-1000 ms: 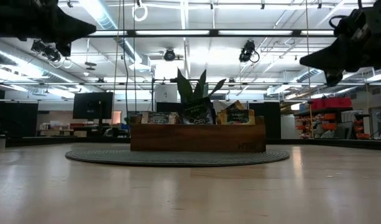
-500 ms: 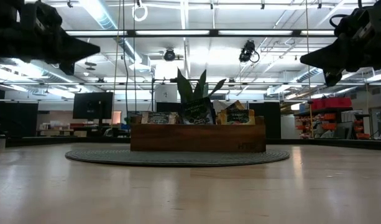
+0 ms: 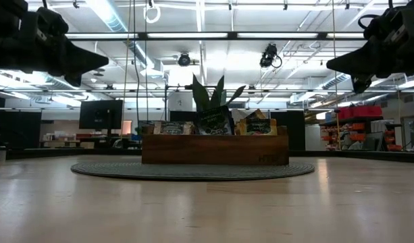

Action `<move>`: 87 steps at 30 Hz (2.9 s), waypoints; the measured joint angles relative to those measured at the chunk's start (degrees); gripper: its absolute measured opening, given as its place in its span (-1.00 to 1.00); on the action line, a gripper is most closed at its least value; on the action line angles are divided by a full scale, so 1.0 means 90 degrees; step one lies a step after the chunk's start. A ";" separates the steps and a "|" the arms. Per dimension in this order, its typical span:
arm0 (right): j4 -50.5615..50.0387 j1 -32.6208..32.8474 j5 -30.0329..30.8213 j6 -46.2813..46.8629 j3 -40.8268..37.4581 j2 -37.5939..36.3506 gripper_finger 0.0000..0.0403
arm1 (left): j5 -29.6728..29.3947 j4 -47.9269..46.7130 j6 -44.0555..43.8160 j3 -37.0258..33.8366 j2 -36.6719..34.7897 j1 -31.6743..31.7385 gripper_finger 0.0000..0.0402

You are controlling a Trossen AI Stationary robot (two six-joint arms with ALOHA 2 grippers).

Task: Pick & Place Tea
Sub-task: Return to Home Position

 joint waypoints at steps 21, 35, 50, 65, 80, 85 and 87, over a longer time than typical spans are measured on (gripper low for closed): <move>0.0001 0.0000 0.0005 -0.0351 0.0002 0.0000 -0.83 | -0.0177 -0.0077 -0.0445 -0.0005 0.0014 0.0007 -0.99; 0.0001 0.0000 0.0005 -0.0336 0.0007 0.0000 -0.83 | -0.0177 -0.0074 -0.0445 -0.0007 0.0014 0.0007 -0.99; 0.0001 0.0001 0.0005 -0.0337 0.0007 0.0000 -0.83 | -0.0177 -0.0073 -0.0447 -0.0010 0.0014 0.0007 -0.99; 0.0001 0.0000 0.0005 -0.0338 0.0007 0.0000 -0.83 | -0.0177 -0.0074 -0.0447 -0.0010 0.0014 0.0007 -0.99; 0.0002 0.0000 0.0006 -0.0340 0.0007 0.0000 -0.83 | -0.0180 -0.0074 -0.0447 -0.0012 0.0014 0.0007 -0.99; 0.0003 0.0000 0.0005 -0.0341 0.0007 0.0000 -0.83 | -0.0180 -0.0074 -0.0447 -0.0012 0.0014 0.0007 -0.99; 0.0001 0.0000 0.0005 -0.0341 0.0007 0.0000 -0.83 | -0.0180 -0.0073 -0.0447 -0.0012 0.0014 0.0006 -0.99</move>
